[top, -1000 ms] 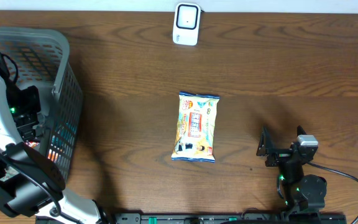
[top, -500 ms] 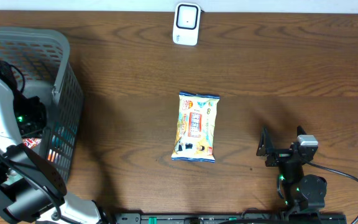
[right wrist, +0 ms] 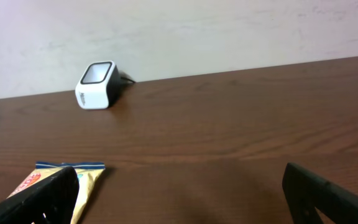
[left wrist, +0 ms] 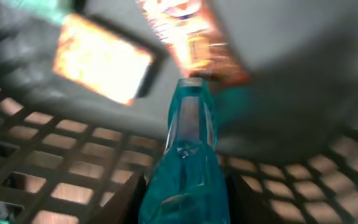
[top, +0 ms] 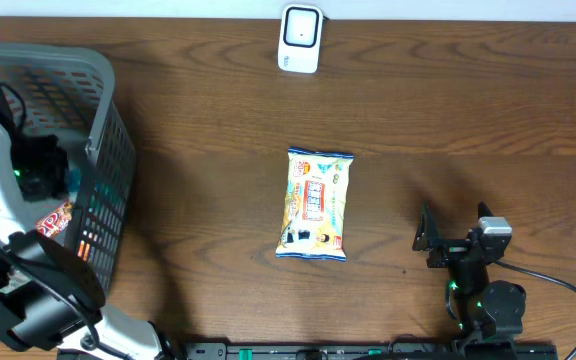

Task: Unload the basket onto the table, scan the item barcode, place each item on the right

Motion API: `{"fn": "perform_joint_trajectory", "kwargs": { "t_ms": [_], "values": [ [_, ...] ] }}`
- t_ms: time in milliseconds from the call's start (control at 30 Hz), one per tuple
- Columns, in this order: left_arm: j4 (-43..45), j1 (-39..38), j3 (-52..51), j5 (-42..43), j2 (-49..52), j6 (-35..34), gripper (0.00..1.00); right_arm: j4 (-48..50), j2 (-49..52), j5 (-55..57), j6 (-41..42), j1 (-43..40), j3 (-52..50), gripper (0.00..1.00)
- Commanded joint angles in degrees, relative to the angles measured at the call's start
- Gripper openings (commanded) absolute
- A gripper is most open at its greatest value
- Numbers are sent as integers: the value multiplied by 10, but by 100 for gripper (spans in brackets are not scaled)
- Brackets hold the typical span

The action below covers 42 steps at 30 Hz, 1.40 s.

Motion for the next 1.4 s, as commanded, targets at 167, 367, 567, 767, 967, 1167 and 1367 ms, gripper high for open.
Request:
{"fn": "perform_joint_trajectory", "kwargs": {
  "t_ms": [167,367,567,767,967,1167,1367],
  "values": [
    [17,-1,131,10,-123,26,7,-2,0,2,-9,2,-1,99],
    [84,-1,132,47,-238,25,8,-2,0,2,-9,2,-1,99],
    [103,-31,132,125,-295,26,8,-2,0,2,-9,2,-1,99],
    [97,-179,127,139,-279,47,8,-2,0,2,-9,2,-1,99],
    [44,-295,127,83,-237,63,8,-2,0,2,-9,2,-1,99],
    [-84,-381,123,-4,-175,60,8,-2,0,2,-9,2,-1,99],
    [-89,-438,50,-13,-138,-3,8,-2,0,2,-9,2,-1,99]
  ]
}}
